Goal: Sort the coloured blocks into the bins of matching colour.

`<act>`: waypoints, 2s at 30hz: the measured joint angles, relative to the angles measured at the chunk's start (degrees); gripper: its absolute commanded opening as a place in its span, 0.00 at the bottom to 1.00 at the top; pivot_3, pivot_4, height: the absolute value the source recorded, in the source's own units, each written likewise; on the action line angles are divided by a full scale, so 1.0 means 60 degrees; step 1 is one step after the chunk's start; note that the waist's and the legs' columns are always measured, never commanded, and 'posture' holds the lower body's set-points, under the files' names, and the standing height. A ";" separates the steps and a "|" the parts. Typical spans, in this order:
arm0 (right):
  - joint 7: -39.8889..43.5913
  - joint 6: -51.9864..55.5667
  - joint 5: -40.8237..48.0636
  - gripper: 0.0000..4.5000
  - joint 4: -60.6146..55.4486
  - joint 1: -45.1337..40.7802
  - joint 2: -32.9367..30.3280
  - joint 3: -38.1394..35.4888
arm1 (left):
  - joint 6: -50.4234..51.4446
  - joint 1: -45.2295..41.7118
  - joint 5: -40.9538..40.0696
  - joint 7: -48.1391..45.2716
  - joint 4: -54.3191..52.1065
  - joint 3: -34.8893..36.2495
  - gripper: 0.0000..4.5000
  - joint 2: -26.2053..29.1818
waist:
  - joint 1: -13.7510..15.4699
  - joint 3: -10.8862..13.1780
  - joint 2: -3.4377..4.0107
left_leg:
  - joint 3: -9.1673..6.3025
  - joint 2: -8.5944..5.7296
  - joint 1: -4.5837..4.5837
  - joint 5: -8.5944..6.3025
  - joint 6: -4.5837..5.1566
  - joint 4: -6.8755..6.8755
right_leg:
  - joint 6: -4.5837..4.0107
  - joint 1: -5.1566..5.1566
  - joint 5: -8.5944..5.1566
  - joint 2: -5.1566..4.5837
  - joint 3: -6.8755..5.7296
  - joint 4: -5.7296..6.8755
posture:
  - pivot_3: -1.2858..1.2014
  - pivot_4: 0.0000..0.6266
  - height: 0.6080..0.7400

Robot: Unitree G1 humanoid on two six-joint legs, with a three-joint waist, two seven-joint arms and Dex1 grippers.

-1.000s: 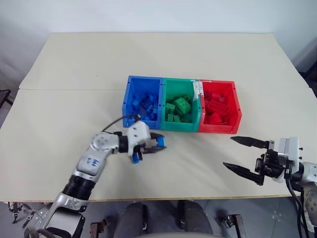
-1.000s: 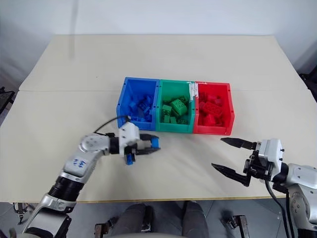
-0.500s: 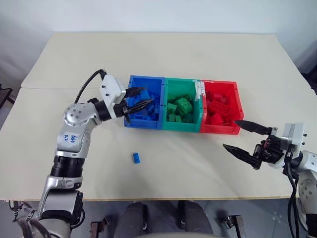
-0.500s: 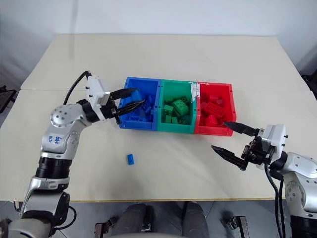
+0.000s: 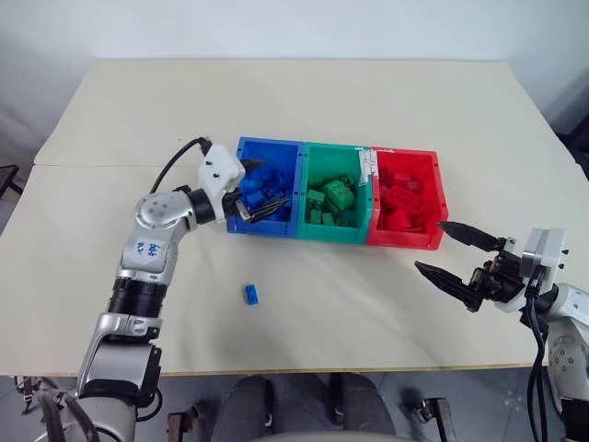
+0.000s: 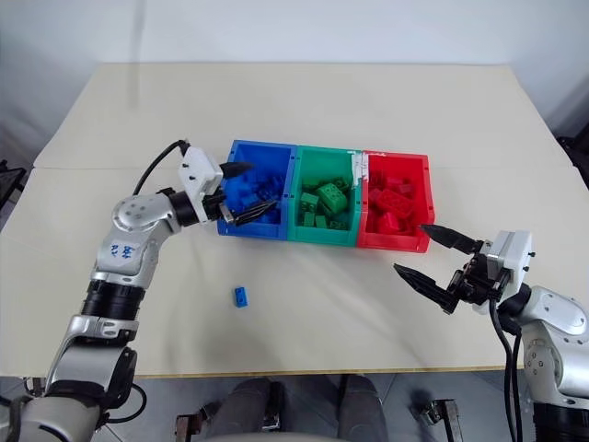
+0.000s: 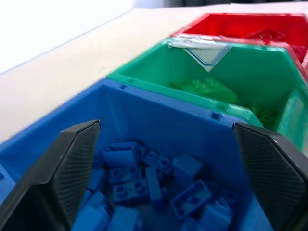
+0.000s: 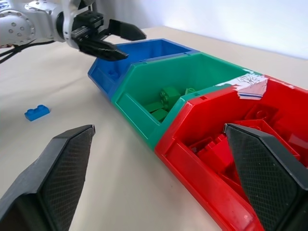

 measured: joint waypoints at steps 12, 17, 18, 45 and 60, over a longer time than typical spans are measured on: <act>0.1184 -0.0212 -0.0123 1.00 0.0982 -0.1343 -0.0024 0.0766 | -0.0189 0.3739 -0.1347 -0.1028 -0.2969 0.2392 1.00 0.2039 | -0.0184 0.0001 0.0002 | -0.0014 0.0031 0.0008 -0.0006 -0.0001 -0.0012 | -0.0002 -0.0003 -0.0001 -0.0015 0.0010 -0.0001 | 0.52 0.24 1.00; 0.2017 -0.0516 -0.0433 1.00 0.1553 -0.1700 -0.0151 0.1156 | -0.0622 0.5876 -0.1548 -0.1452 -0.3044 0.3698 1.00 0.2422 | -0.0201 0.0001 0.0001 | -0.0016 0.0043 0.0008 -0.0013 0.0003 -0.0010 | -0.0003 -0.0003 -0.0001 -0.0024 0.0009 0.0000 | 0.52 0.24 1.00; 0.2222 -0.0663 -0.0470 1.00 0.1640 -0.1773 -0.0151 0.1205 | -0.0652 0.6309 -0.1606 -0.1532 -0.3067 0.3903 1.00 0.2445 | -0.0183 0.0001 0.0002 | -0.0018 0.0039 0.0009 -0.0016 0.0005 -0.0010 | -0.0003 -0.0004 -0.0002 -0.0031 0.0009 0.0002 | 0.52 0.24 1.00; 0.3415 -0.1025 -0.0411 1.00 0.1369 0.0933 -0.1214 -0.0179 | -0.0134 0.5400 -0.0002 -0.1642 -0.3741 -0.0343 0.91 0.2073 | -0.0180 -0.0001 0.0007 | 0.0005 0.0042 0.0023 -0.0040 -0.0001 -0.0010 | -0.0016 -0.0006 -0.0008 -0.0030 0.0013 0.0008 | 0.52 0.24 1.00; 0.2907 -0.1223 -0.0439 1.00 0.1352 0.0782 -0.1170 -0.0338 | -0.0082 0.5205 -0.0461 -0.1775 -0.3425 -0.0275 0.33 0.1797 | -0.0182 -0.0003 0.0012 | -0.0001 0.0048 0.0031 -0.0038 -0.0004 -0.0005 | -0.0016 -0.0008 -0.0008 -0.0036 0.0018 0.0012 | 0.52 0.24 1.00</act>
